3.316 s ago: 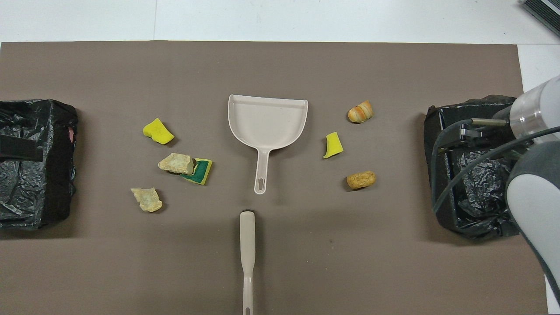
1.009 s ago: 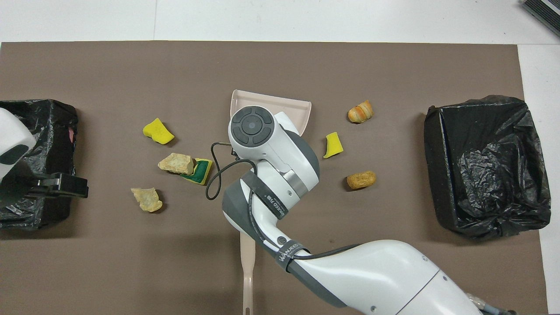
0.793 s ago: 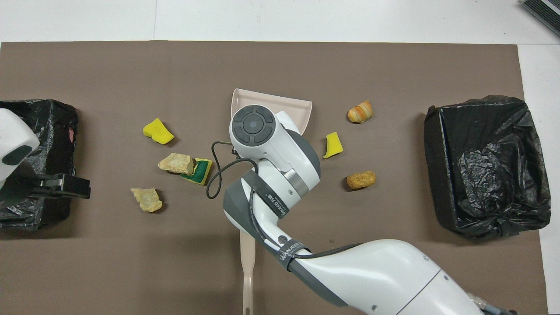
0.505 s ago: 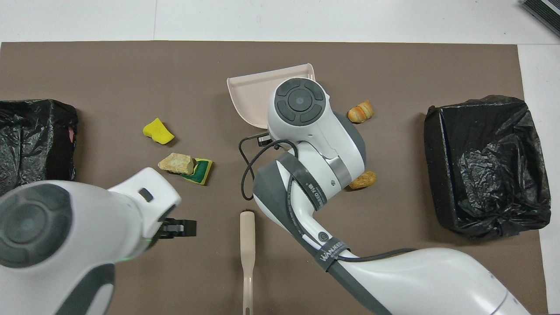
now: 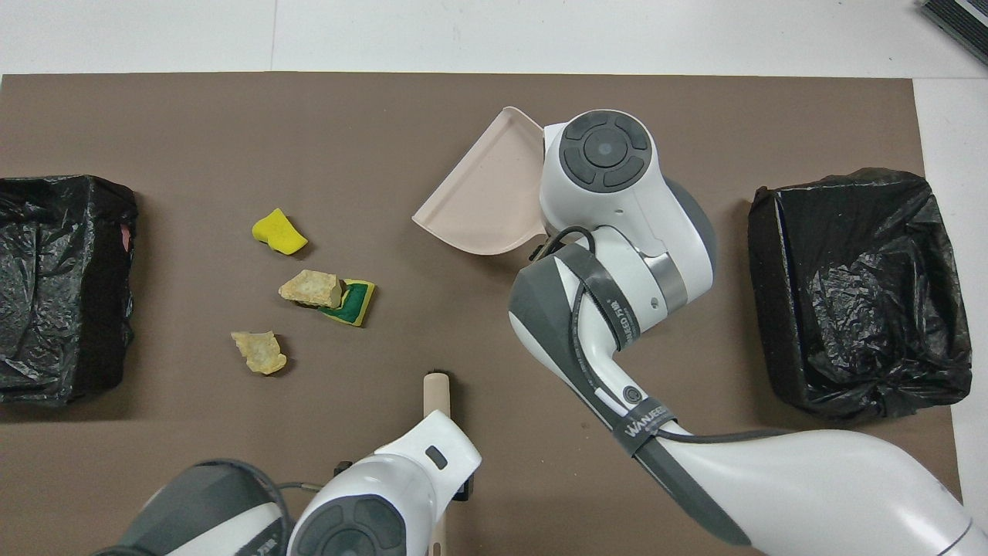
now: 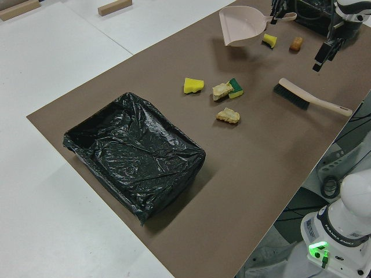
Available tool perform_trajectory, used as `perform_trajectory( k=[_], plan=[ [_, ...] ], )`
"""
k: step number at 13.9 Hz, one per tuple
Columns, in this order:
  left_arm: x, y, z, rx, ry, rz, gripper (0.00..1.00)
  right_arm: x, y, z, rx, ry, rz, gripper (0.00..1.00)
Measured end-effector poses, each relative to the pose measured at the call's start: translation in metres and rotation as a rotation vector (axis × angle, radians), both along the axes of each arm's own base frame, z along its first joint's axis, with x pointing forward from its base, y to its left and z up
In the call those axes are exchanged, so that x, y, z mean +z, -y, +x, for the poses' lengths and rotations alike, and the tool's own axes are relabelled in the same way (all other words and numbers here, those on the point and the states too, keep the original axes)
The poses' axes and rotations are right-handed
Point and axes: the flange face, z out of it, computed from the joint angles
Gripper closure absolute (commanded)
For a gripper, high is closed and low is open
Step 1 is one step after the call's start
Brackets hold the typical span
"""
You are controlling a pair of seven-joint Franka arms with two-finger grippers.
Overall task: Sweep and dump trash in bin
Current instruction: 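Lift the dustpan with the right gripper while the left gripper reaches the brush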
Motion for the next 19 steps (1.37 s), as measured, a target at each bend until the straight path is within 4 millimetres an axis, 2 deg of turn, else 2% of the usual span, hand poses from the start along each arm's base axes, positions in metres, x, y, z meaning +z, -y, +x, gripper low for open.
perform_trajectory(
  k=[3,5,8,13,14,16,18,19],
  plan=[
    [-0.061,0.019,-0.035,0.001,-0.001,0.006,0.00,-0.004,0.019,0.008,0.194,0.004,-0.084,1.00],
    [-0.084,0.023,-0.055,-0.004,-0.023,0.039,0.00,-0.010,0.019,0.009,0.288,-0.008,-0.111,1.00],
    [-0.096,0.027,-0.076,0.006,-0.034,0.064,0.00,-0.026,0.017,0.010,0.414,-0.042,-0.127,1.00],
    [-0.106,0.027,-0.080,0.005,-0.030,0.059,0.00,-0.046,-0.001,0.014,0.560,-0.071,-0.126,1.00],
    [-0.111,0.027,-0.081,0.004,-0.030,0.060,0.07,-0.049,-0.008,0.013,0.585,-0.074,-0.126,1.00],
    [-0.116,0.027,-0.082,0.019,-0.031,0.062,0.35,-0.051,-0.023,0.011,0.625,-0.072,-0.125,1.00],
    [-0.117,0.027,-0.082,0.041,-0.030,0.064,0.69,-0.053,-0.041,0.008,0.651,-0.065,-0.123,1.00],
    [-0.117,0.027,-0.082,0.060,-0.030,0.065,1.00,-0.054,-0.047,0.006,0.659,-0.065,-0.123,1.00]
  ],
)
